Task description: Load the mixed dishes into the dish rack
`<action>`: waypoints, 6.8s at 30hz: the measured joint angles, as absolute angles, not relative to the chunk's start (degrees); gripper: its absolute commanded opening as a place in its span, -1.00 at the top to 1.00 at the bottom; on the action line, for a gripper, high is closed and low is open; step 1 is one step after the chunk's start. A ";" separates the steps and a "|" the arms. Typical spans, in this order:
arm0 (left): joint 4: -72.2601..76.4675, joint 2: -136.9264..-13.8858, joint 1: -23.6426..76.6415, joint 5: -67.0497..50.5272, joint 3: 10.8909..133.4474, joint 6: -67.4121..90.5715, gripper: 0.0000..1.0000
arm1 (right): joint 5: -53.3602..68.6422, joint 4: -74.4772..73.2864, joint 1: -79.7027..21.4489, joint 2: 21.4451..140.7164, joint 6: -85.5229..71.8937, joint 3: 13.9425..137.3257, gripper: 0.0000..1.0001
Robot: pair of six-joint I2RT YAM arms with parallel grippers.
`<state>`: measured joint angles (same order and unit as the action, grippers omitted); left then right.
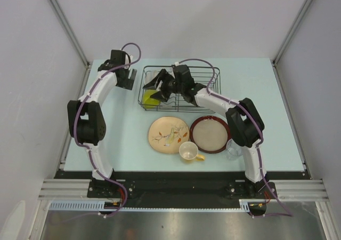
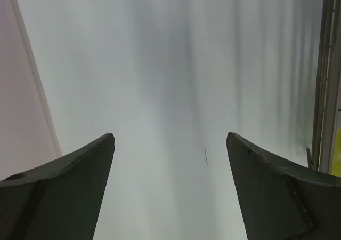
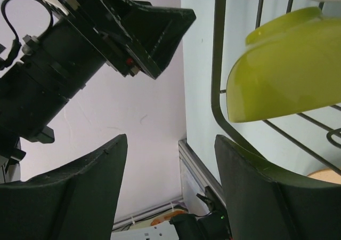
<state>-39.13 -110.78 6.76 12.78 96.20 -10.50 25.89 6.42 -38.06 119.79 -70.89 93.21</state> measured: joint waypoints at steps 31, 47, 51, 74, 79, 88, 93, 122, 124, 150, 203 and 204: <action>-36.80 -106.08 5.17 12.40 90.67 -11.18 -0.80 | 19.86 7.03 -37.74 123.59 -72.69 92.99 -0.20; -34.68 -103.44 5.10 13.96 86.76 -13.21 -0.79 | 16.34 15.14 -37.87 127.98 -77.25 91.96 0.12; -34.28 -103.11 5.08 14.61 85.69 -13.76 -0.79 | 15.68 17.04 -38.20 128.07 -79.85 91.72 0.34; -32.23 -102.19 5.06 14.87 83.22 -14.04 -0.78 | 23.51 17.82 -35.99 127.98 -82.02 92.88 1.00; -32.25 -102.19 5.06 14.87 83.22 -14.02 -0.78 | 29.89 8.40 -33.50 128.05 -78.35 99.77 1.00; -32.53 -102.19 5.06 14.83 83.22 -14.00 -0.77 | 37.10 -0.91 -32.77 130.65 -72.53 112.38 1.00; -32.71 -102.19 5.06 14.83 83.22 -13.98 -0.77 | 39.86 -4.75 -32.86 133.40 -71.48 112.60 1.00; -32.97 -102.19 5.06 14.83 83.22 -13.98 -0.77 | 49.82 -25.36 -31.24 144.51 -55.90 130.02 -0.99; -33.78 -102.19 5.06 14.85 83.40 -14.00 -0.77 | 48.29 -27.57 -31.00 143.00 -54.37 130.30 -0.99; -48.99 -76.31 4.99 -5.93 68.86 -31.70 -0.50 | 17.85 -45.36 -30.00 93.06 -21.34 84.12 -0.83; -36.32 -83.35 25.93 -9.80 51.33 -25.52 -0.33 | 13.47 -5.89 -39.16 104.88 -13.50 60.53 0.18; -36.29 -83.31 25.93 -9.47 50.96 -25.52 -0.33 | 13.76 -5.63 -39.13 104.88 -13.58 60.27 0.40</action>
<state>-36.29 -83.31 25.93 -9.47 50.96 -25.52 13.76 -5.63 -39.13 104.88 -13.58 60.27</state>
